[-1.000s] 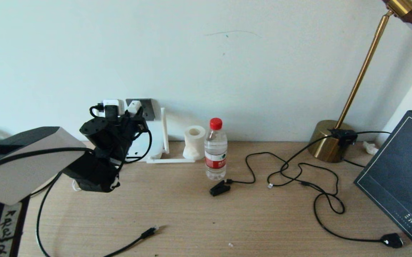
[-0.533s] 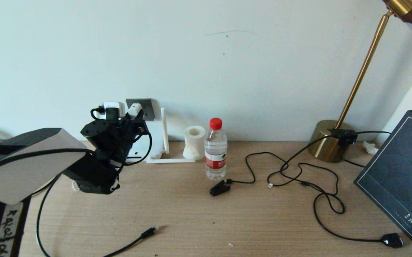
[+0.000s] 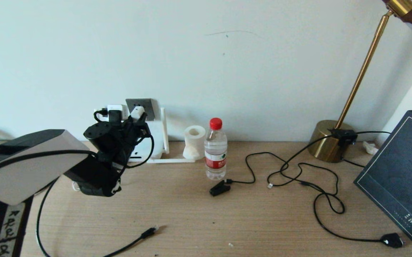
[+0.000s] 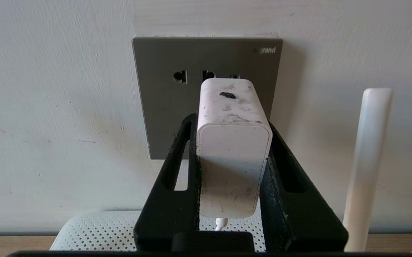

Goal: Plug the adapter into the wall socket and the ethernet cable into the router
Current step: Pick up plug

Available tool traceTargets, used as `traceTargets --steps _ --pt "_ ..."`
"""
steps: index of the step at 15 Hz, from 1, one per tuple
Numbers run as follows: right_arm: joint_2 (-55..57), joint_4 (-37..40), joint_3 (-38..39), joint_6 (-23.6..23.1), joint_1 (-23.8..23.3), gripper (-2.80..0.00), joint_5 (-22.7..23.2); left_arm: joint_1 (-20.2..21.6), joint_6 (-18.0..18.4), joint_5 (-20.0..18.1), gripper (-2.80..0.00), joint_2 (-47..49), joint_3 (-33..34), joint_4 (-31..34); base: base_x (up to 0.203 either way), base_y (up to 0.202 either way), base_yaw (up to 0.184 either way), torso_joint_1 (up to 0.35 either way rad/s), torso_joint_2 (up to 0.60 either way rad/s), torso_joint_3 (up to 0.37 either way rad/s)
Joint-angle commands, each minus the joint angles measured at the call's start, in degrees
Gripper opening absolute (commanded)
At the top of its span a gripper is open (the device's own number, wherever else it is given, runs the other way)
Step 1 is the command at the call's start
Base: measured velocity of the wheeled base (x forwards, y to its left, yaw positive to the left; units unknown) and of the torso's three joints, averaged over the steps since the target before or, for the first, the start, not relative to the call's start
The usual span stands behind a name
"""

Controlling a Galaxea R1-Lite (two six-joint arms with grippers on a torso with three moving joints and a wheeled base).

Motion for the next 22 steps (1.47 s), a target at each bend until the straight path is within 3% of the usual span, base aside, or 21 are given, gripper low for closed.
traceTargets --steps 1,22 --pt "0.1 0.0 0.0 0.0 0.0 -2.80 0.0 0.0 0.0 0.0 -2.80 0.5 -0.2 -0.4 0.000 0.000 0.000 0.000 0.00 0.000" --pt "0.1 0.0 0.0 0.0 0.0 -2.80 0.0 1.2 0.0 -0.3 -2.80 0.7 -1.4 -0.1 0.000 0.000 0.000 0.000 0.00 0.000"
